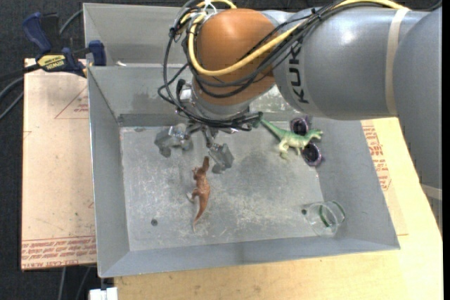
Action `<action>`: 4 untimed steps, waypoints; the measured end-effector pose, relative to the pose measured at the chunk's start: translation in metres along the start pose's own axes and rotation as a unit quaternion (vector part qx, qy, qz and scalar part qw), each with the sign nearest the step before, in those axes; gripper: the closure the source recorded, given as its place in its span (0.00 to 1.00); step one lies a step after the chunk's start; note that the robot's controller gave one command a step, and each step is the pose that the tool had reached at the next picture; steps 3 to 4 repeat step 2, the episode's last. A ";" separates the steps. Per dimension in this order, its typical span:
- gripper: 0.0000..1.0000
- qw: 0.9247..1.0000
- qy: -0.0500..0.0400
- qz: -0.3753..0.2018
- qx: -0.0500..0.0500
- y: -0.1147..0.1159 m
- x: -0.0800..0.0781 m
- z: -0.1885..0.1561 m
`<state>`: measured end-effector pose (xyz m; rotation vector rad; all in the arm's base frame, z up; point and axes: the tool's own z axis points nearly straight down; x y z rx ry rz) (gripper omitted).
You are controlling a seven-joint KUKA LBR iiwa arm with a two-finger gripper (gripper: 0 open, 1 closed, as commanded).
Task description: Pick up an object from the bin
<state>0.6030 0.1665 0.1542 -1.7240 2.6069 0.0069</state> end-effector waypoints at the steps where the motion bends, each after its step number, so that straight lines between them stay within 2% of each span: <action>1: 0.00 0.999 0.000 -0.052 0.000 -0.008 0.009 0.016; 2: 0.00 0.999 -0.004 0.042 0.003 -0.004 0.010 -0.049; 4: 0.00 0.999 -0.004 0.042 0.003 -0.004 0.010 -0.049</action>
Offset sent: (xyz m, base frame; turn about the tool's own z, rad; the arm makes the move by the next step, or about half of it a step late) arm -0.0025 -0.0123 0.0451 0.0831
